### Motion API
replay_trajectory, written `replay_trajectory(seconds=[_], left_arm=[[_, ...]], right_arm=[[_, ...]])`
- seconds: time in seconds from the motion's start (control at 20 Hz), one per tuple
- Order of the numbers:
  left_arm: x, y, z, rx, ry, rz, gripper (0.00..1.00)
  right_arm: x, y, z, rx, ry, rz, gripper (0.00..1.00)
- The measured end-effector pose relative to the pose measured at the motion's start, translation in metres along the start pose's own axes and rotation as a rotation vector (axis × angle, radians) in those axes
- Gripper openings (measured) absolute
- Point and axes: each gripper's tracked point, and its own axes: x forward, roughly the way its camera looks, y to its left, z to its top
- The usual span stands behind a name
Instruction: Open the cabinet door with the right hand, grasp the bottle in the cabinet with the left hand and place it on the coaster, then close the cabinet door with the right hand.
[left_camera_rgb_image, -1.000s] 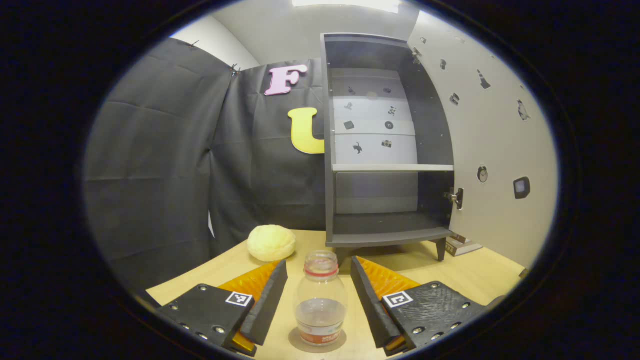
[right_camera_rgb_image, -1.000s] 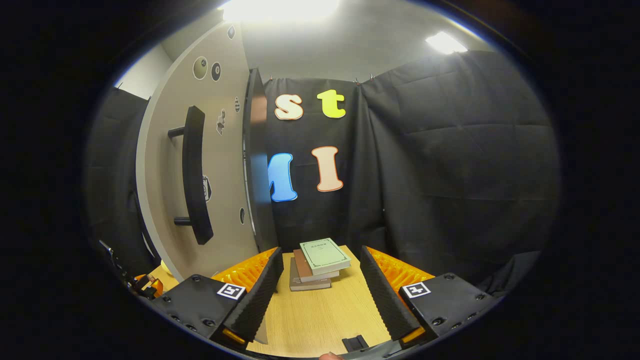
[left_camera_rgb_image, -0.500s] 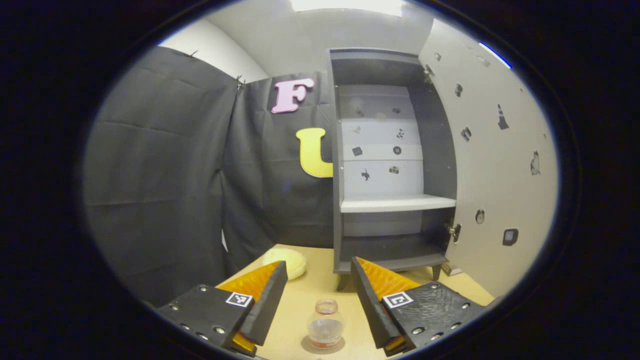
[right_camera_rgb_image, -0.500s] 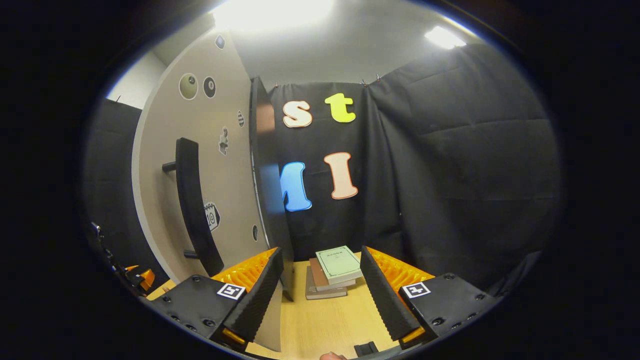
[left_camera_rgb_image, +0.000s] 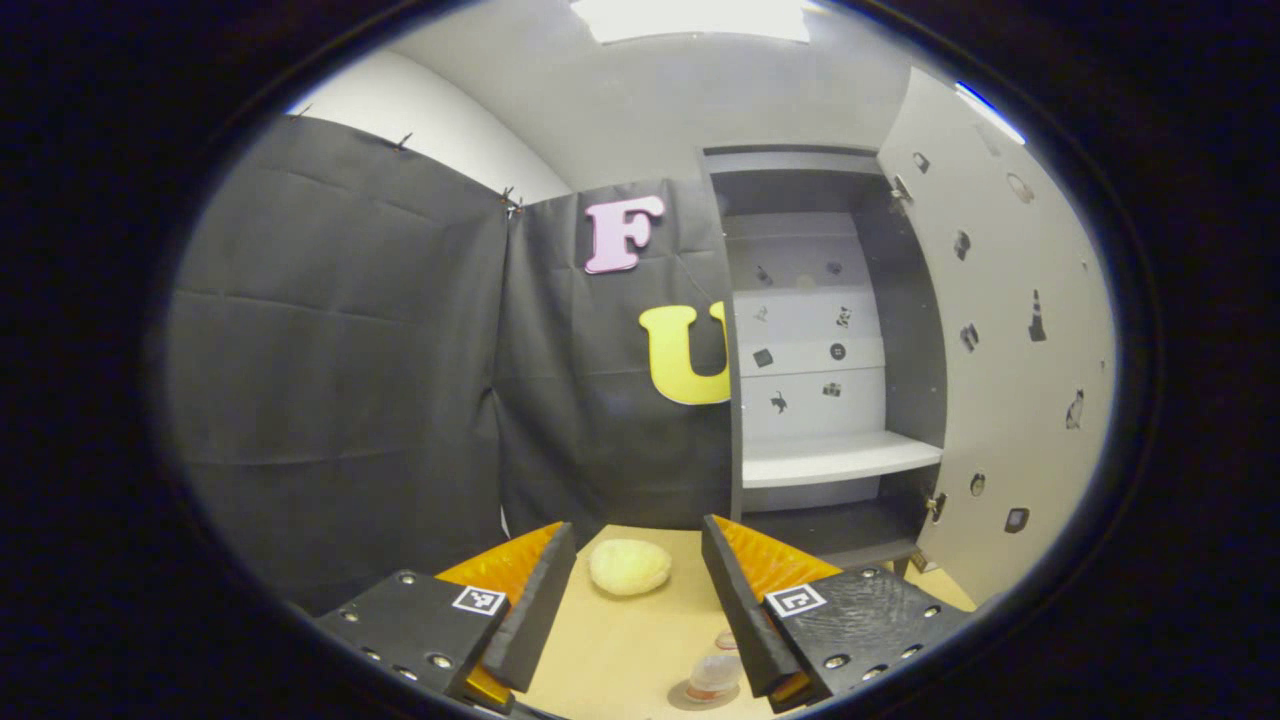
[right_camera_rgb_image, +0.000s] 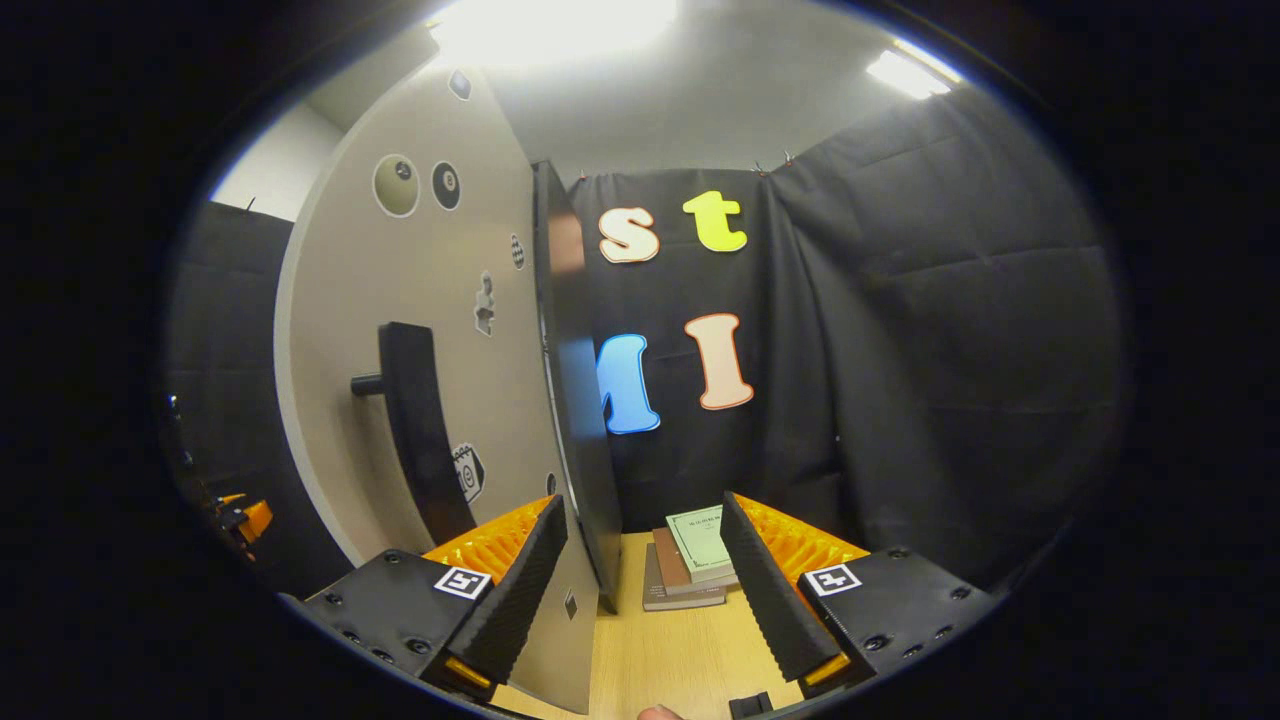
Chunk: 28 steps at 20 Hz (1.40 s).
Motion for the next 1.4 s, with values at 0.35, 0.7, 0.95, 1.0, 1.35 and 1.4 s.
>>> replay_trajectory(seconds=[0.35,0.7,0.95,1.0,1.35,1.4], left_arm=[[0.02,0.026,-0.006,-0.038,0.002,0.0,0.76],[0.039,0.029,-0.01,-0.03,-0.005,-0.049,0.76],[0.05,0.032,-0.01,-0.029,-0.021,-0.076,0.76],[0.052,0.032,-0.01,-0.028,-0.023,-0.081,0.76],[0.066,0.042,-0.014,-0.026,-0.028,-0.106,0.76],[0.068,0.044,-0.015,-0.026,-0.03,-0.106,0.76]], right_arm=[[-0.003,0.005,0.005,-0.091,-0.011,-0.07,0.97],[-0.008,0.025,0.003,-0.069,0.007,-0.081,0.96],[-0.002,0.053,0.0,-0.069,0.02,-0.044,0.96],[-0.005,0.061,-0.002,-0.069,0.022,-0.035,0.96],[-0.005,0.095,-0.004,-0.098,0.032,0.0,0.96],[-0.005,0.099,-0.005,-0.094,0.036,0.006,0.96]])
